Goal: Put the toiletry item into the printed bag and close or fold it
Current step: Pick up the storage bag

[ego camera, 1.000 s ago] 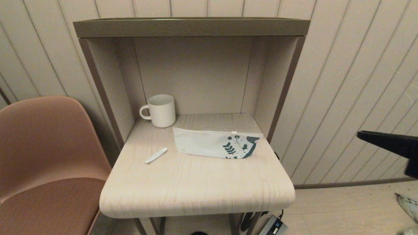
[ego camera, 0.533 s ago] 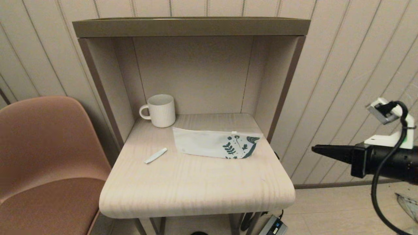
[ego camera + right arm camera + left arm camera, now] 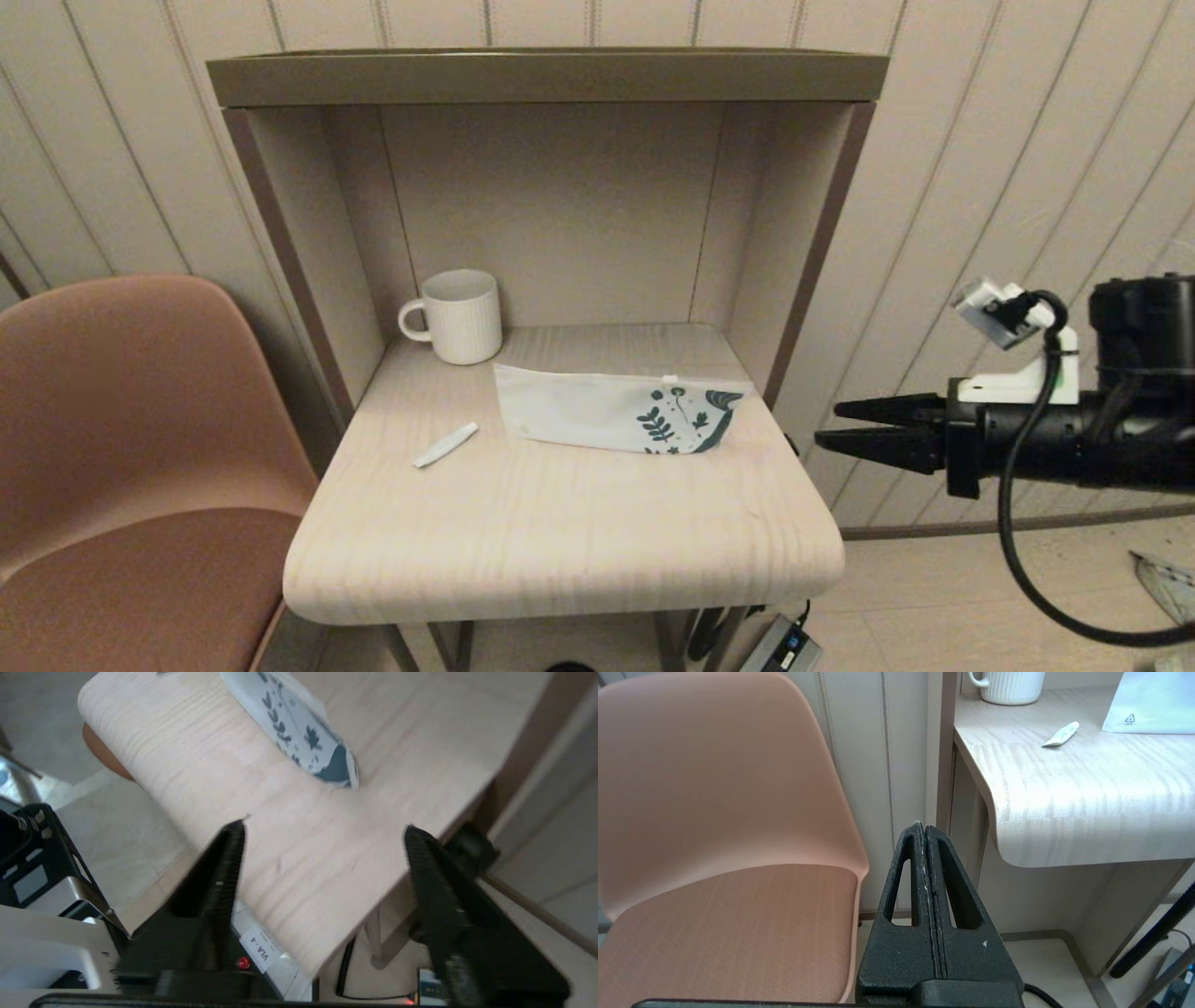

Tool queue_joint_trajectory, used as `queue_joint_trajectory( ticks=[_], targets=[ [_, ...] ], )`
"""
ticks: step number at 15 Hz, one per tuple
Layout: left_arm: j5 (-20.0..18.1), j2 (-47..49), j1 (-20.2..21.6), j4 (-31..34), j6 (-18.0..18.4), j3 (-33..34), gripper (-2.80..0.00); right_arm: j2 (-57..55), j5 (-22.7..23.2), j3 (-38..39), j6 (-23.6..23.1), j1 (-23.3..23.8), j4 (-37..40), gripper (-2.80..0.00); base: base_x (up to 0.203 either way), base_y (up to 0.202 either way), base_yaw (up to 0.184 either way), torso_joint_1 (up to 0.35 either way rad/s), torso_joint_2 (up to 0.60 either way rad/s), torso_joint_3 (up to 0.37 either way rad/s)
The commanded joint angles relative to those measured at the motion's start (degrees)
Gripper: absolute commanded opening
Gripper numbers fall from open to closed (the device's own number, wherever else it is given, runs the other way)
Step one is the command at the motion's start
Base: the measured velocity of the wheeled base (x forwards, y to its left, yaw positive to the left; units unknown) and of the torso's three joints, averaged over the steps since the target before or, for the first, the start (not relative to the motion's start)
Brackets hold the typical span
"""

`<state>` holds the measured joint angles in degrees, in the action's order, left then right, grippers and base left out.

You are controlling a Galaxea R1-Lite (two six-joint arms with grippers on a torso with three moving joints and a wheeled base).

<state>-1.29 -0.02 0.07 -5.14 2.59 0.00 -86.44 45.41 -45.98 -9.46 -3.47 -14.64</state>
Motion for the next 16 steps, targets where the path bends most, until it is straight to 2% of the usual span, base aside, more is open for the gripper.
queue_joint_trajectory(
  ticks=[1, 3, 7, 9, 16],
  targets=[
    [0.0, 0.0, 0.0, 0.0, 0.0, 0.0, -2.80, -4.8, 0.4, -2.5, -0.3, -2.2, -0.1, 0.00, 0.000, 0.000, 0.000, 0.000, 0.00, 0.000],
    [0.0, 0.0, 0.0, 0.0, 0.0, 0.0, -2.80, -7.5, 0.5, -4.3, -1.2, -6.1, -0.2, 0.00, 0.000, 0.000, 0.000, 0.000, 0.00, 0.000],
    [0.0, 0.0, 0.0, 0.0, 0.0, 0.0, -2.80, -13.3, 0.3, -8.7, -5.7, -9.7, -0.3, 0.00, 0.000, 0.000, 0.000, 0.000, 0.00, 0.000],
    [0.0, 0.0, 0.0, 0.0, 0.0, 0.0, -2.80, -15.2, -0.4, -11.6, -7.7, -10.0, -0.3, 0.00, 0.000, 0.000, 0.000, 0.000, 0.00, 0.000],
    [0.0, 0.0, 0.0, 0.0, 0.0, 0.0, -2.80, -20.3, -0.4, -18.3, -8.0, -10.1, -0.1, 0.00, 0.000, 0.000, 0.000, 0.000, 0.00, 0.000]
  ],
)
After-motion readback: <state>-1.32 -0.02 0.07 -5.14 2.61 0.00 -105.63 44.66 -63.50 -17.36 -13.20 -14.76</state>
